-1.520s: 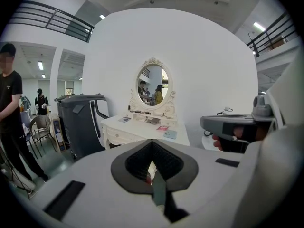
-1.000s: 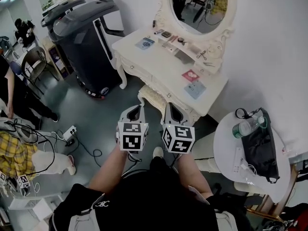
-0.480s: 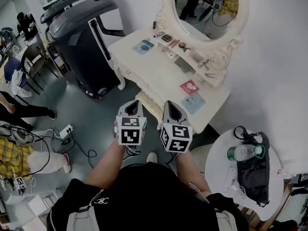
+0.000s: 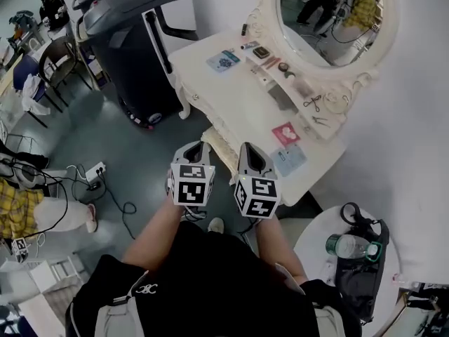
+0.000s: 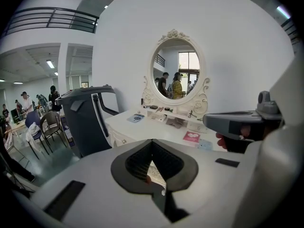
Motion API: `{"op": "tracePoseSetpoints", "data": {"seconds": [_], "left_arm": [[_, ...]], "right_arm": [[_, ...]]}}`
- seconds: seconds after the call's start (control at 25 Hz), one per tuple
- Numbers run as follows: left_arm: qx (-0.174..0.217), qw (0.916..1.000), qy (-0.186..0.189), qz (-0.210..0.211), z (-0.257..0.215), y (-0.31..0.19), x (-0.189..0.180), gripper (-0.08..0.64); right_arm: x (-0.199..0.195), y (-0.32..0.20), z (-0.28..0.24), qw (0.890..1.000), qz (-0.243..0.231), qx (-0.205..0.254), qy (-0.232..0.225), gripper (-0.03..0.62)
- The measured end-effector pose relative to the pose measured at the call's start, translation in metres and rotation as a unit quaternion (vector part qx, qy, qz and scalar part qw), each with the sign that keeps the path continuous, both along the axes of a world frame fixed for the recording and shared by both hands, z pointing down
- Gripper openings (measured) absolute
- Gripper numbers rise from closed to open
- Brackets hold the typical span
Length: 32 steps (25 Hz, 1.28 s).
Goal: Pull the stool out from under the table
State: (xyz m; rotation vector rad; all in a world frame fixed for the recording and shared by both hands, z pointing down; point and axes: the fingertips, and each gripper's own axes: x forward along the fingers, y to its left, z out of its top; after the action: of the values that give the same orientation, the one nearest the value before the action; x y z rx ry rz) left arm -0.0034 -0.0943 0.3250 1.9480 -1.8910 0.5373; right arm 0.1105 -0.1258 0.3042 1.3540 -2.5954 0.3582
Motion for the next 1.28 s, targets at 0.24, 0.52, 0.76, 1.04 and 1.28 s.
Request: {"op": "tracePoseSetpoints", "data": {"seconds": [0.24, 0.52, 0.76, 1.04, 1.28], "left_arm": [[-0.007, 0.9999, 0.001, -0.01, 0.005, -0.003, -0.016, 0.0], [-0.023, 0.9995, 0.013, 0.015, 0.019, -0.015, -0.029, 0.0], [-0.021, 0.9982, 0.045, 0.035, 0.03, -0.029, -0.049, 0.0], [-0.056, 0.9941, 0.082, 0.043, 0.07, -0.038, -0.065, 0.0], [-0.102, 0.9885, 0.102, 0.046, 0.126, -0.042, -0.073, 0.0]], "right_arm": [[-0.012, -0.006, 0.009, 1.0, -0.007, -0.01, 0.009, 0.006], [-0.027, -0.013, 0.013, 1.0, 0.005, -0.016, 0.024, 0.006], [-0.047, -0.025, 0.017, 0.999, 0.026, -0.018, 0.04, 0.006], [-0.068, -0.028, 0.047, 0.995, 0.031, -0.039, 0.082, 0.006], [-0.076, -0.03, 0.089, 0.991, 0.032, -0.064, 0.117, 0.006]]}}
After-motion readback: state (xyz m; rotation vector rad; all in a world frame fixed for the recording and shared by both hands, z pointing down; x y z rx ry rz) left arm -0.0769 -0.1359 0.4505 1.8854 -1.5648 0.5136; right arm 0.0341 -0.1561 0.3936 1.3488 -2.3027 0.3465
